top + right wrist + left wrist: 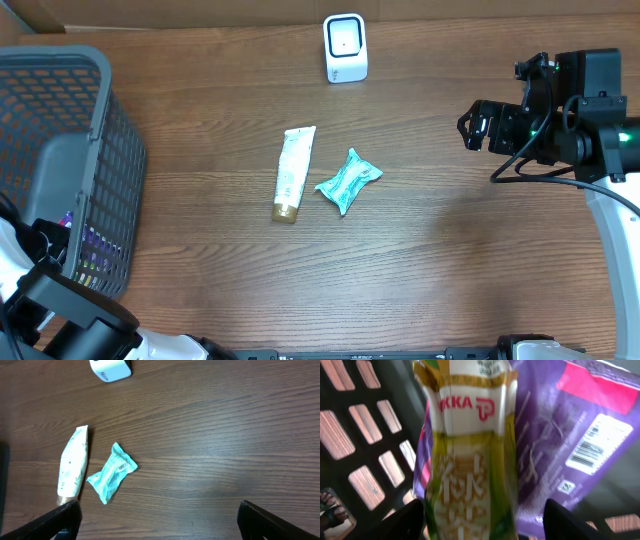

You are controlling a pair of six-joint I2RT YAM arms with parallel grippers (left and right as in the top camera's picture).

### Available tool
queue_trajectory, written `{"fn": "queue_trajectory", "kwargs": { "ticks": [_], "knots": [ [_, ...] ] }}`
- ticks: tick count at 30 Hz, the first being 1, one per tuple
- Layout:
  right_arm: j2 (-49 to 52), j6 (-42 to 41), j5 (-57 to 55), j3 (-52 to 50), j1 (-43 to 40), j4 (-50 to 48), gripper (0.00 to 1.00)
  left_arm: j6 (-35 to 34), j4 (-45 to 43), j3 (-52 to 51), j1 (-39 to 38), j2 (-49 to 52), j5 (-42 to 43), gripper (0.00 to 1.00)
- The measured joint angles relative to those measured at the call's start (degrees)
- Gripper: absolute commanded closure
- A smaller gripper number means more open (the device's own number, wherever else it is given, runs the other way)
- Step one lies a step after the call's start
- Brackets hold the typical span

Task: Scan the item barcode
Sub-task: 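Reach into the basket and grasp the Pokka green tea pouch, then place the Pokka pouch on the table left of the tube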

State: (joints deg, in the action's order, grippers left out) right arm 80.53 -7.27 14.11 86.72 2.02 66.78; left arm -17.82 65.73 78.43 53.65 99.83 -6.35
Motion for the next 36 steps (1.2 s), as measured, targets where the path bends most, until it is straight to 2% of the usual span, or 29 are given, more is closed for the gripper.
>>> {"fn": "queue_trajectory", "kwargs": {
  "ticks": [1, 3, 5, 6, 7, 8, 11, 18, 21, 29, 31, 35, 36],
  "knots": [
    [0.0, 0.0, -0.1, 0.0, 0.0, 0.0, 0.00, 0.0, -0.6, -0.5, 0.0, 0.0, -0.2, 0.23],
    [0.0, 0.0, -0.2, 0.0, 0.0, 0.0, 0.00, 0.2, -1.9, -1.4, 0.0, 0.0, -0.7, 0.25],
    [0.0, 0.0, -0.2, 0.0, 0.0, 0.0, 0.00, 0.2, -3.0, -2.3, 0.0, 0.0, -1.1, 0.37],
    [0.0, 0.0, -0.2, 0.0, 0.0, 0.0, 0.00, 0.3, -3.4, -2.6, 0.0, 0.0, -1.3, 0.45],
    [0.0, 0.0, -0.4, 0.0, 0.0, -0.1, 0.00, 0.5, -3.7, -2.9, 0.0, 0.0, -1.5, 0.67],
    [0.0, 0.0, -0.5, 0.0, 0.0, -0.1, 0.00, 0.4, -3.7, -2.9, 0.0, 0.0, -1.7, 0.84],
    [0.0, 0.0, -0.6, 0.0, 0.0, -0.1, 0.00, 0.6, -3.8, -3.0, 0.0, 0.0, -2.3, 0.96],
    [0.0, 0.0, -1.2, 0.0, 0.0, -0.2, 0.00, 0.6, -2.4, -1.2, 0.0, -0.1, -0.7, 0.96],
    [0.0, 0.0, -1.5, 0.0, 0.0, -0.2, 0.00, 0.7, 1.6, 4.0, -0.1, 0.3, 1.2, 0.96],
    [0.0, 0.0, -1.6, 0.0, 0.0, -0.2, 0.00, 1.4, 15.3, 33.7, -4.0, 1.1, 2.7, 0.96],
    [0.0, 0.0, -1.5, 0.0, 0.0, -0.2, 0.00, 2.7, 19.5, 44.7, -8.2, 1.1, 3.4, 0.96],
    [0.0, 0.0, -1.5, 0.0, 0.0, -0.2, 0.00, 4.9, 25.0, 55.3, -16.8, 0.7, 4.5, 0.96],
    [0.0, 0.0, -1.5, 0.0, 0.0, -0.2, 0.00, 6.1, 26.3, 57.6, -21.7, 0.3, 5.0, 0.96]
  ]
}}
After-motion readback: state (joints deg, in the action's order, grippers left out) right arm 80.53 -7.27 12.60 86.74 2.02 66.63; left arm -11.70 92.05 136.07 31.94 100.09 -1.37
